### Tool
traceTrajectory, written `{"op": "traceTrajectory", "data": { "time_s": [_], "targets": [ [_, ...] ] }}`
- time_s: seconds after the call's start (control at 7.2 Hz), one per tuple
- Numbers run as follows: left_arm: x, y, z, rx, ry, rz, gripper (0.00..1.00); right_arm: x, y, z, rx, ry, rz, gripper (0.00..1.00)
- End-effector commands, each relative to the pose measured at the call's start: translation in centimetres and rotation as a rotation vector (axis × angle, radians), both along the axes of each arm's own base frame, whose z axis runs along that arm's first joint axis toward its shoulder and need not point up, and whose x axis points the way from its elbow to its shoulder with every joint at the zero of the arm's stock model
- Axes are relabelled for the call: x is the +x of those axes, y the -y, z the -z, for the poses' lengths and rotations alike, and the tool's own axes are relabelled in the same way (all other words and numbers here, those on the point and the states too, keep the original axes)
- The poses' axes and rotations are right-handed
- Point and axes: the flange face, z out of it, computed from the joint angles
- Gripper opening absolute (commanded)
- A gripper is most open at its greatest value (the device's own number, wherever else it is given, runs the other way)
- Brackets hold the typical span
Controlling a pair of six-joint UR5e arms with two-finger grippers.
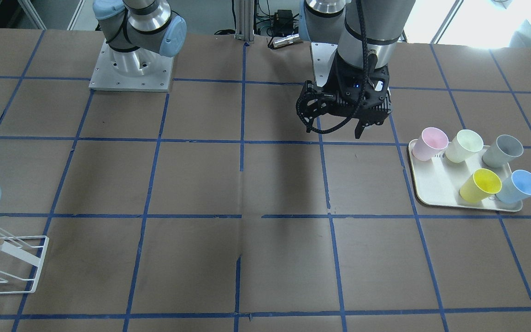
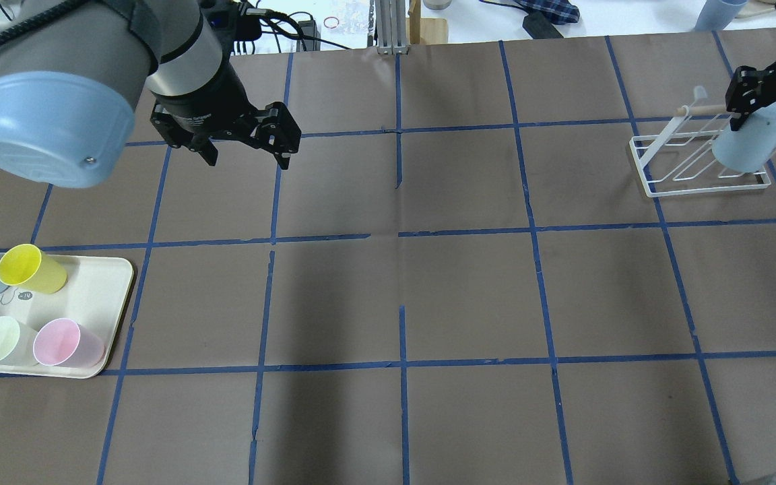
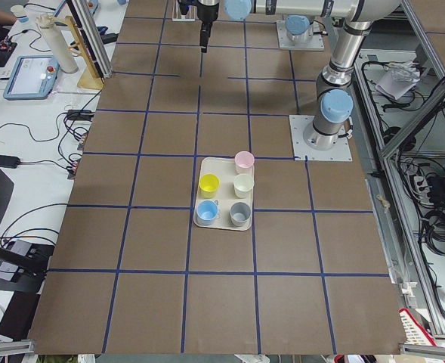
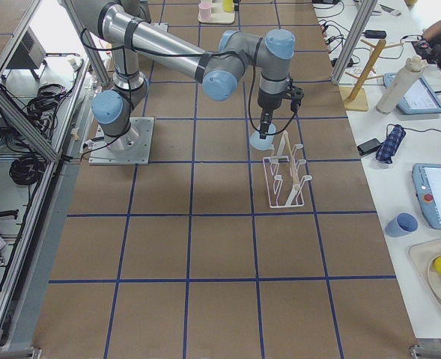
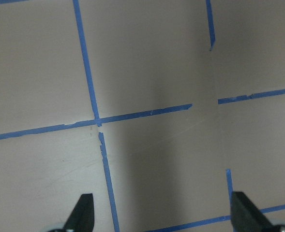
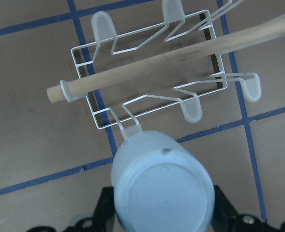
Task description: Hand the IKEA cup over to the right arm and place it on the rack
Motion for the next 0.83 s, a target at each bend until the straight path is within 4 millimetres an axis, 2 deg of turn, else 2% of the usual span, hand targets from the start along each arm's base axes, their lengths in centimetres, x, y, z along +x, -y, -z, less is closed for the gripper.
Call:
{"op": "traceTrajectory", "data": {
  "time_s": [0.0,0.14,0.42,0.56,0.69],
  "targets": [
    [4.2,0.2,-2.8,-0.013,0.032,-0.049,1.00,-0.1,0.6,0.5,-0.018,-0.006,-0.004,0.03],
    [6.3,0.5,-2.9,-0.015,0.034,-0.070,1.00,-0.2,1.3,0.9,-0.037,-0.015,-0.034,0.08],
    [6.9,0.5,-2.7,-0.009,-0.019,-0.070,1.00,0.2,1.5,1.4,-0.034,0.003,-0.053,0.10],
    [7.0,0.4,-2.7,-0.009,-0.025,-0.048,1.00,0.2,1.7,1.9,-0.030,0.015,-0.054,0.15],
    [6.7,0.0,-2.5,0.012,-0.024,-0.042,1.00,0.2,1.9,2.4,-0.025,0.019,-0.055,0.34]
  ]
}}
